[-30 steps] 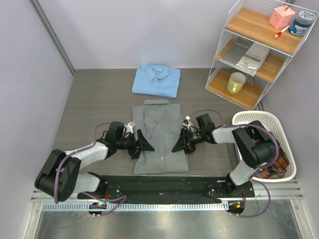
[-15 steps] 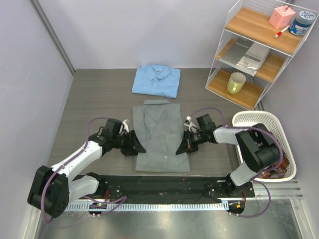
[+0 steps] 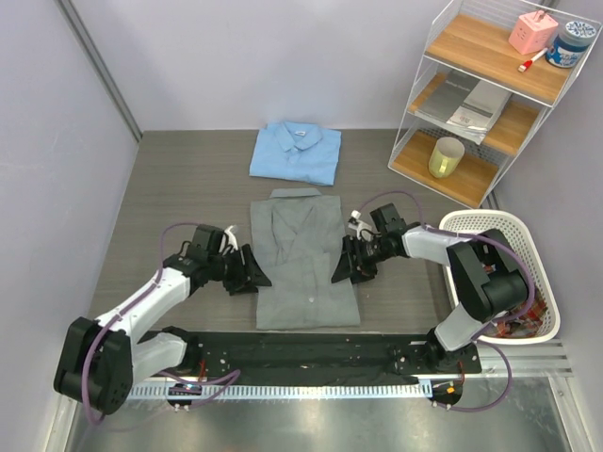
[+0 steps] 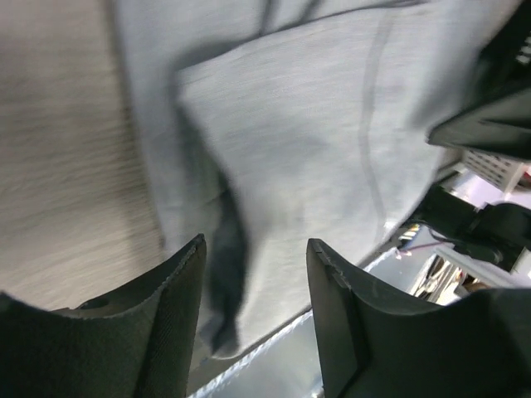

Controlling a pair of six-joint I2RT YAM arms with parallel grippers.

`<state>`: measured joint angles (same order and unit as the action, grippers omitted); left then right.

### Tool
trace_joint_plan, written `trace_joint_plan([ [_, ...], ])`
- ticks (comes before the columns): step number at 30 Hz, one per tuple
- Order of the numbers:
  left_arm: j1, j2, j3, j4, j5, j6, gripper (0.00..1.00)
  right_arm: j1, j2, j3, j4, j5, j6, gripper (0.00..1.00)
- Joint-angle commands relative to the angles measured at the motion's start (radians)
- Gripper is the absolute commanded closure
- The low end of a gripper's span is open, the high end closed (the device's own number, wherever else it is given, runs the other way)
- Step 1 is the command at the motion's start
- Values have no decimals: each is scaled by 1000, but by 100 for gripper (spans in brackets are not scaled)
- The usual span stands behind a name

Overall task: Fold and stack the long sleeve shirts
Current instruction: Fold the shirt

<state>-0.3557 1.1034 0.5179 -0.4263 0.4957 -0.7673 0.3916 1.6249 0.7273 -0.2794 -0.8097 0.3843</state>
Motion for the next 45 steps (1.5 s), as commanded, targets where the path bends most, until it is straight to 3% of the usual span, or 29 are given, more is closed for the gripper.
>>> trace_joint_plan([
  [1, 8, 18, 25, 142, 92, 33, 45, -10, -25, 70, -44, 30, -74, 44],
  [9, 9, 180, 85, 162, 27, 59, 46, -14, 62, 130, -1, 29, -62, 46],
  [11, 18, 205, 87, 175, 27, 60, 55, -14, 84, 147, 2, 29, -71, 52],
  [12, 21, 207, 87, 188, 41, 65, 61, -14, 89, 149, 2, 30, -74, 64],
  [13, 21, 199, 88, 193, 64, 80, 73, -14, 86, 147, -1, 18, -76, 71],
  [16, 21, 130, 82, 192, 101, 117, 93, -14, 53, 126, 8, -11, -97, 86],
  [19, 21, 15, 70, 173, 115, 152, 100, -19, -35, 77, 72, -25, -114, 96],
  [24, 21, -73, 36, 135, 64, 224, 100, -23, -119, 12, 212, -40, -73, 99],
  [27, 23, 2, 56, 77, -17, 249, 100, -25, -68, 3, 217, -13, -90, 98],
  [28, 24, 59, 74, 63, -26, 261, 95, -25, -47, 9, 204, -2, -91, 97],
  [29, 23, 82, 79, 60, -23, 270, 90, -26, -18, 21, 188, 9, -100, 85],
  [30, 24, 101, 88, 46, -46, 278, 74, -23, 30, 36, 130, 39, -119, 80],
  [32, 27, 125, 106, 21, -86, 280, 63, -25, 76, 93, 59, 72, -156, 66],
  [37, 75, 61, 189, -124, -118, 397, 53, -71, 17, 196, -171, 124, -224, 45],
  [38, 75, 15, 221, -140, -111, 414, 53, -80, -5, 213, -200, 136, -242, 37],
  [41, 75, -36, 273, -126, 57, 474, 46, -86, -74, 294, -316, 181, -321, 37],
  [45, 31, 38, 315, -120, 155, 410, 48, -53, -129, 300, -256, 87, -253, 46],
])
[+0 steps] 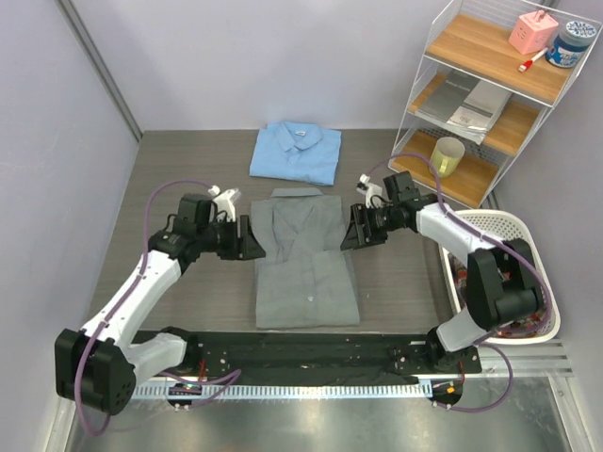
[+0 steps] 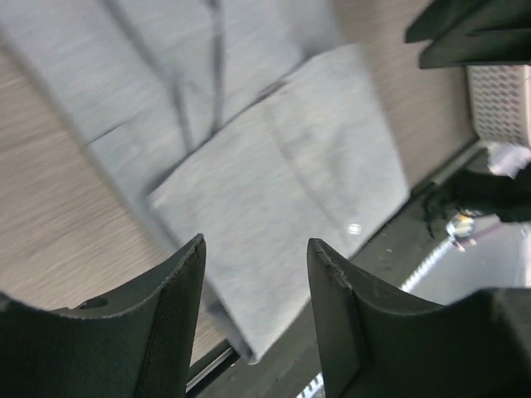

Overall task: Fold and stack the long sleeve shirts
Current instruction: Fold the shirt

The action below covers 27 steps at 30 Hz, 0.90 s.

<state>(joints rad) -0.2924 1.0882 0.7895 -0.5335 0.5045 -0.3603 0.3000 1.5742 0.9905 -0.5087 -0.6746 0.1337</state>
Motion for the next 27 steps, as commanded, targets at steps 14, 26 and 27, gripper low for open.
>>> trace_joint_plan([
  [14, -77, 304, -199, 388, 206, -418, 53, 212, 65, -273, 371, -220, 302, 58],
  [26, 1, 342, -81, 360, 362, -195, 40, 175, -22, -144, 289, -261, 290, 51],
  [27, 4, 285, -94, 353, 364, -190, 37, 185, -61, -148, 291, -266, 303, 50],
])
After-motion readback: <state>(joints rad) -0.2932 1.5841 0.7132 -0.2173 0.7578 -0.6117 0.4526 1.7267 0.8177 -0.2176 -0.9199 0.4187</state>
